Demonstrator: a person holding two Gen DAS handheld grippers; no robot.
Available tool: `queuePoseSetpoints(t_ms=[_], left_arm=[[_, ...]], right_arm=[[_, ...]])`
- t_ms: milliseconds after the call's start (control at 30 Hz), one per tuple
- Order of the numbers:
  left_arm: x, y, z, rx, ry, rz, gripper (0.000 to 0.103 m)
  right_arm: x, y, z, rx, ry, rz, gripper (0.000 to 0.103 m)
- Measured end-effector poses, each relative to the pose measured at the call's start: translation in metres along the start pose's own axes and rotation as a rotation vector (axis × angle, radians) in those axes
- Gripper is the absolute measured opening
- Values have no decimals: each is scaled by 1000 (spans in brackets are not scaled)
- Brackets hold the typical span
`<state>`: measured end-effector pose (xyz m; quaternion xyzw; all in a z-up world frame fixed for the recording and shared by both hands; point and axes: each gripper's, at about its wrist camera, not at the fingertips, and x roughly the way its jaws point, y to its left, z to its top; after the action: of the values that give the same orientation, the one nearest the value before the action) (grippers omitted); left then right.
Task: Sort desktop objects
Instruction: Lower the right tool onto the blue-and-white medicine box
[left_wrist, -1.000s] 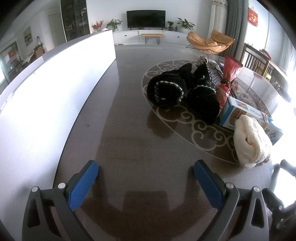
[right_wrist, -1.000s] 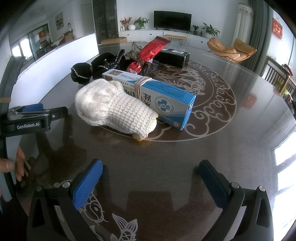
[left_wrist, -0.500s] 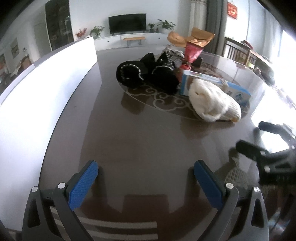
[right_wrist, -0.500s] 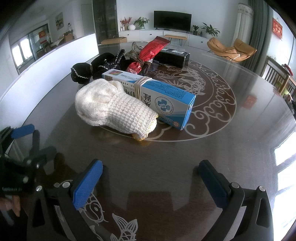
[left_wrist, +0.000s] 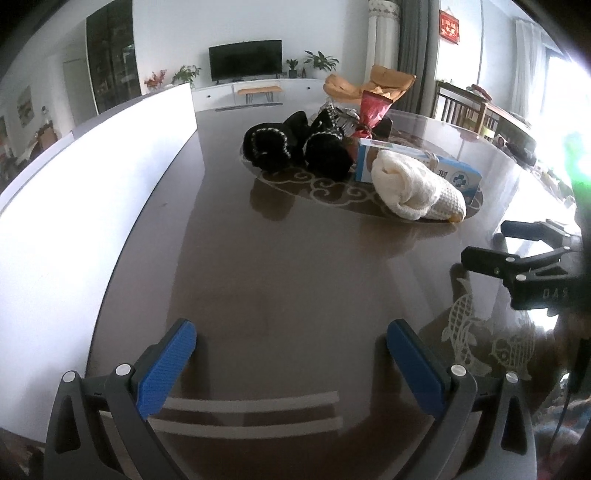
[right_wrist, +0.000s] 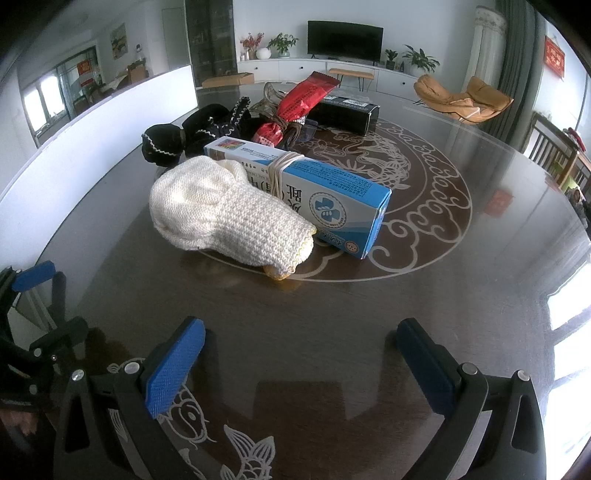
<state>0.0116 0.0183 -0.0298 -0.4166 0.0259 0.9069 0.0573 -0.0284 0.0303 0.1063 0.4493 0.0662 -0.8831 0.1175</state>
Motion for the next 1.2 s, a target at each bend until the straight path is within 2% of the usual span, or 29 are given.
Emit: queuePoseSetpoints(t_ms=[133, 233, 400, 600, 833, 1033, 1167, 1200], left_arm=[[-4, 7, -5, -12, 6, 4, 103], [-5, 11, -6, -41, -3, -7, 103], [-6, 15, -6, -73, -21, -19, 103], [-7, 16, -5, -78, -22, -23, 103], [-8, 28, -3, -147, -22, -49, 103], [-9, 32, -5, -167, -24, -46, 103], [-9, 33, -5, -171, -26, -45, 103], [-10, 33, -5, -171, -27, -44, 103]], right_arm=[[-4, 4, 3, -51, 9, 82, 103], [-8, 16, 13, -140, -9, 127, 103], [-15, 37, 36, -328, -90, 130, 103], [26, 50, 49, -443, 41, 154, 103], [28, 51, 45, -300, 41, 259, 103], [34, 67, 35, -292, 38, 242, 103], [26, 75, 34, -237, 52, 406, 103], [24, 76, 34, -228, 49, 423, 103]])
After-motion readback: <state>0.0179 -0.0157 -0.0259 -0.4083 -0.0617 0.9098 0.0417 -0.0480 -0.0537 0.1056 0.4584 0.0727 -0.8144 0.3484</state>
